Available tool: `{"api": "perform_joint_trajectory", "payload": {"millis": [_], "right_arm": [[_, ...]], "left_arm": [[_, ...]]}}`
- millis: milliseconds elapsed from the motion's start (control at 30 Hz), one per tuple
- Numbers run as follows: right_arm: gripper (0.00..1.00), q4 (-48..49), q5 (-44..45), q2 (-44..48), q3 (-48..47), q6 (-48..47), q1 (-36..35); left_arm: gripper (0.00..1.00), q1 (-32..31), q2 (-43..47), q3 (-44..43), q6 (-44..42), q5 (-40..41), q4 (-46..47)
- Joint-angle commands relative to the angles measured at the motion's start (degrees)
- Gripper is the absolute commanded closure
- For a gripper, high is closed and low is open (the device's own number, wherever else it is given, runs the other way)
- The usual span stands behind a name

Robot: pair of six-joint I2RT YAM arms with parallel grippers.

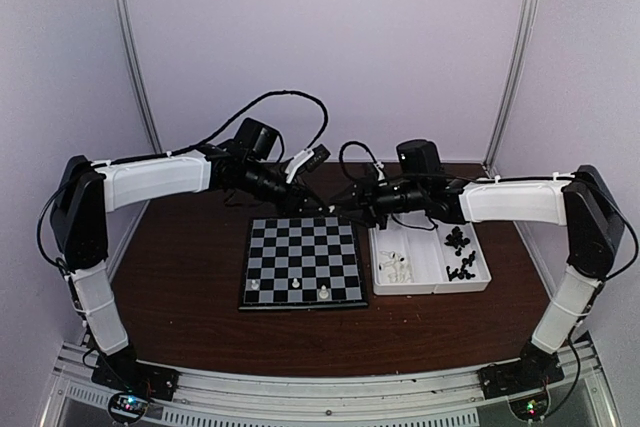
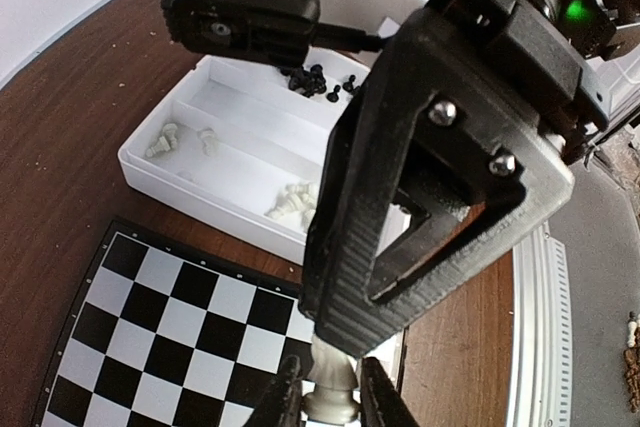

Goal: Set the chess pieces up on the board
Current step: Place the chess piece on the chessboard.

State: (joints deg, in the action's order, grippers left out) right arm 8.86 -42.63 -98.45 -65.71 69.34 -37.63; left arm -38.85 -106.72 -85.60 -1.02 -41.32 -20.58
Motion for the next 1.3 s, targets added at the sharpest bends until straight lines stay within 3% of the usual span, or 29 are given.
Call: {"api": "perform_joint_trajectory", "payload": {"millis": [0,333,533,767,1000,1267], "right_arm": [[0.65,2.4,-1.2,-1.4,-1.7,1.5,-0.7],[0.68,4.0,-0.9,-2.3,-1.4,2.3,-0.8],[0.68,-4.6,4.4,-1.8,-0.3,-5.5,0.2],[0.69,-13.3,11.3,-0.9,0.2,-14.6,0.3],[0.69,-15.3,12.3,-0.3,-0.2,-17.0,1.3],[0.69,-16.7,13.4,0.9,-0.1,-18.3,1.8]], "left_arm": [[0.79,-0.2,1.3,0.7,-1.9,0.8,1.9],[0.79,-0.2,1.3,0.8,-2.3,-0.2,1.7],[0.79,-0.2,-1.9,-0.8,-1.9,8.7,-4.5],[0.54,-0.8,-0.8,3.7,-2.1,18.6,-10.7],[0.51,-1.6,-4.5,4.7,-4.2,24.5,-13.0],[0.48,-2.7,-7.4,3.9,-6.6,23.5,-13.6]]}}
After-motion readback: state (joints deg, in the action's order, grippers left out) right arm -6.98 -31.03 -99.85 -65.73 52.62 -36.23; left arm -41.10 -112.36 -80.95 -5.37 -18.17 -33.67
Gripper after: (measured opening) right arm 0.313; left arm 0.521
